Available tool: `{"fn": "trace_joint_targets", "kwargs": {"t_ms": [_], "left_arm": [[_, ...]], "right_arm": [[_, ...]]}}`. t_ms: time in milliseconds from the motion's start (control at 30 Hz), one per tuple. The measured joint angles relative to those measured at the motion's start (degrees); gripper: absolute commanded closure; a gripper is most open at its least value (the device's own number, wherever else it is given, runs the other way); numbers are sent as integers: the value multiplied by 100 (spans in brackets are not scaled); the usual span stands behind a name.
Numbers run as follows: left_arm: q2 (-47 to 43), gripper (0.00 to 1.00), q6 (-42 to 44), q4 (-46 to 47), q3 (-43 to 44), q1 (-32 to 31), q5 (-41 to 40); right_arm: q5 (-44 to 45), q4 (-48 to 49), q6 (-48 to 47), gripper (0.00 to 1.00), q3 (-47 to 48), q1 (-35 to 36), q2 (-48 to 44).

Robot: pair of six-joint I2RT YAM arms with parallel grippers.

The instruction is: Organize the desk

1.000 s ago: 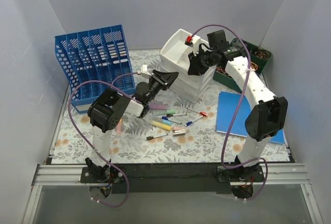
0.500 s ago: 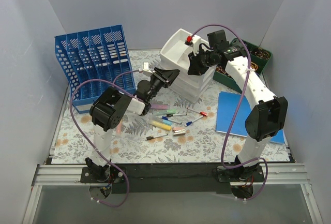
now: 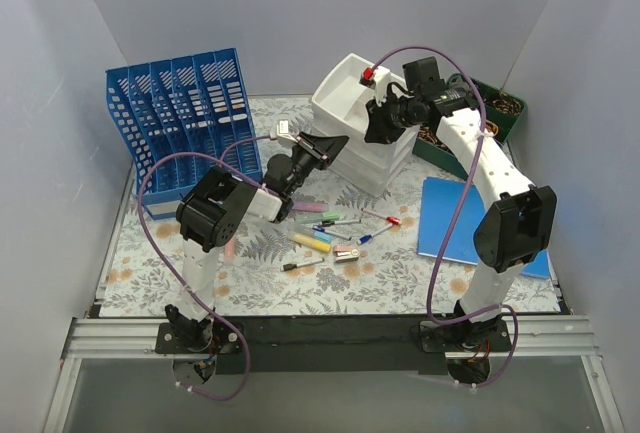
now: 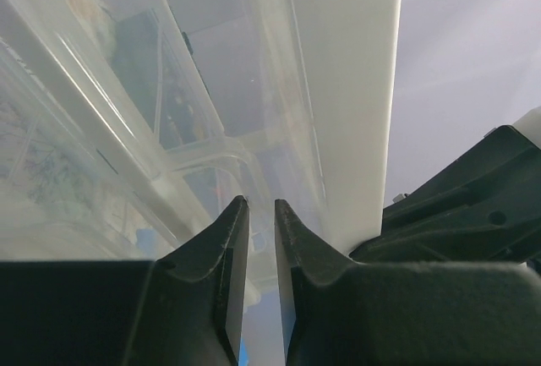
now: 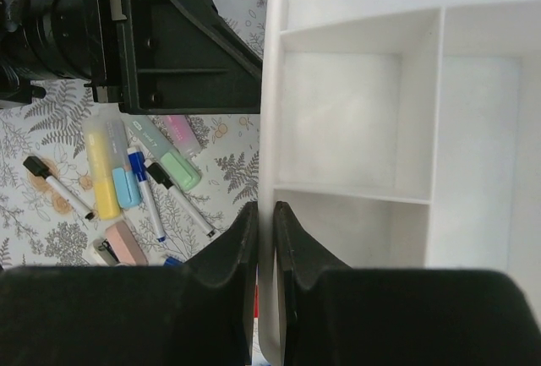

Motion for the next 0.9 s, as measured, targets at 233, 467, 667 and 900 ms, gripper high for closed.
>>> {"fn": "trace_joint_targets", "kwargs": {"t_ms": [233,467,667,900], "left_arm": [[-33,86,7,57,-232,35,-4],[-111,85,11,39,-542,131,-4],[-129,79,11,42,-575,205,-4],[-129,72,11,37,-422,223,46]], "right_arm": [[76,22,7,99,13,13,50],[85,37,17,98,48,4,87],[81,37,17,97,50,2,90],[74,31,20,97,79,2,114]]}}
